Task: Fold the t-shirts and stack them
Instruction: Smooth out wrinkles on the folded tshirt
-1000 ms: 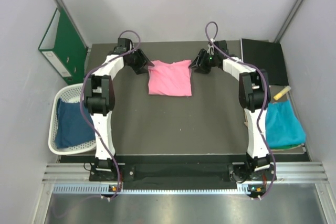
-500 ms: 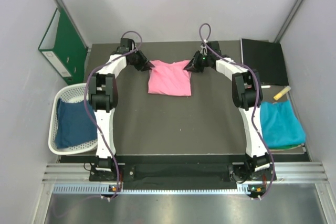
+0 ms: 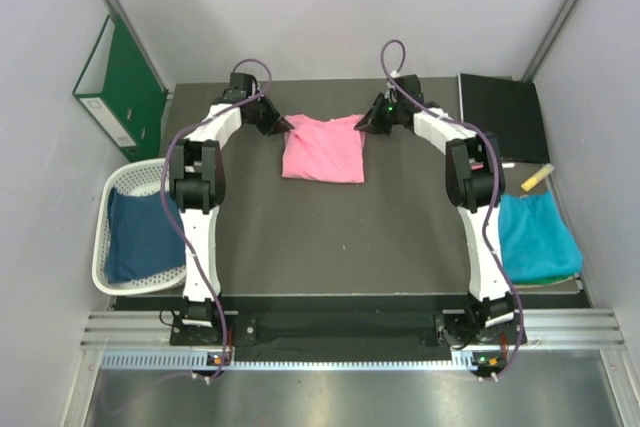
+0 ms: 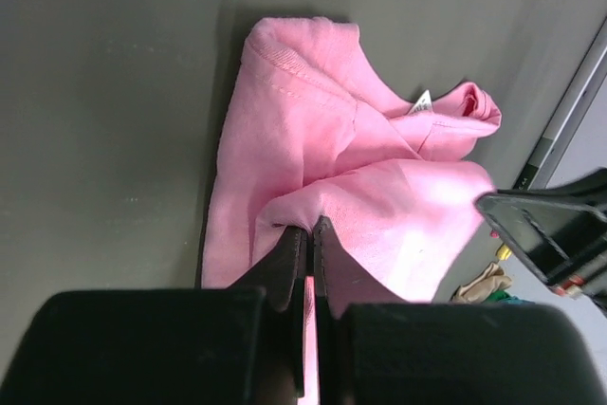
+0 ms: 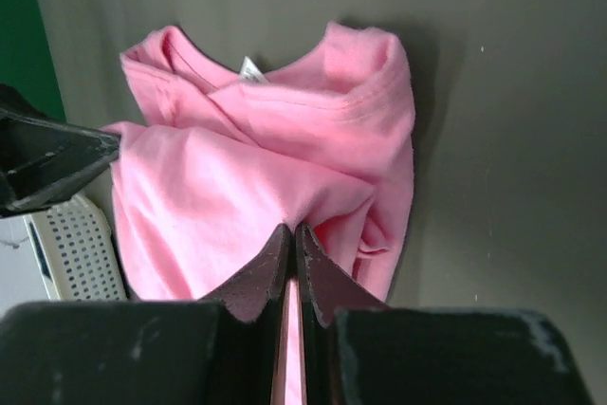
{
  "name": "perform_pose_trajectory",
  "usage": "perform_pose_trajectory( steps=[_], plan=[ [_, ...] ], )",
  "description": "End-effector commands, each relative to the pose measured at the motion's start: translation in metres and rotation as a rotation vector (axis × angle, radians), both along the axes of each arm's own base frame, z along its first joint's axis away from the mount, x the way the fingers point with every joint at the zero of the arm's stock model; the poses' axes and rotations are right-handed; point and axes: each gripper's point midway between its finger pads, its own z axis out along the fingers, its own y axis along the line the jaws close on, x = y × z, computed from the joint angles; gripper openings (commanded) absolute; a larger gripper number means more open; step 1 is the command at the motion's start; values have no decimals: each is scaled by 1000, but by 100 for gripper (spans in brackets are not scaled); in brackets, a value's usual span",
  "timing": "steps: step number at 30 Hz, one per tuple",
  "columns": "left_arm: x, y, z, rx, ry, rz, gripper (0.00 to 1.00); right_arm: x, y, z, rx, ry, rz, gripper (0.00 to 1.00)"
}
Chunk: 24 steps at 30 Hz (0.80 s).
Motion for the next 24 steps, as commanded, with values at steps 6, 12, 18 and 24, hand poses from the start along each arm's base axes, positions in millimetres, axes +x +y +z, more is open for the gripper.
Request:
perform_pose_trajectory(
  steps=[6,12,18,24],
  plan=[
    [23,12,46,-12,-150,19,0,34,-29,93,-9,-244,-125,1],
    [33,10,39,-64,-144,29,1,52,-32,70,-16,-210,-165,1],
    [50,14,36,-115,-158,81,6,66,-40,42,-45,-173,-228,1],
    [59,20,31,-137,-141,113,66,78,-45,24,-28,-135,-251,17]
  ],
)
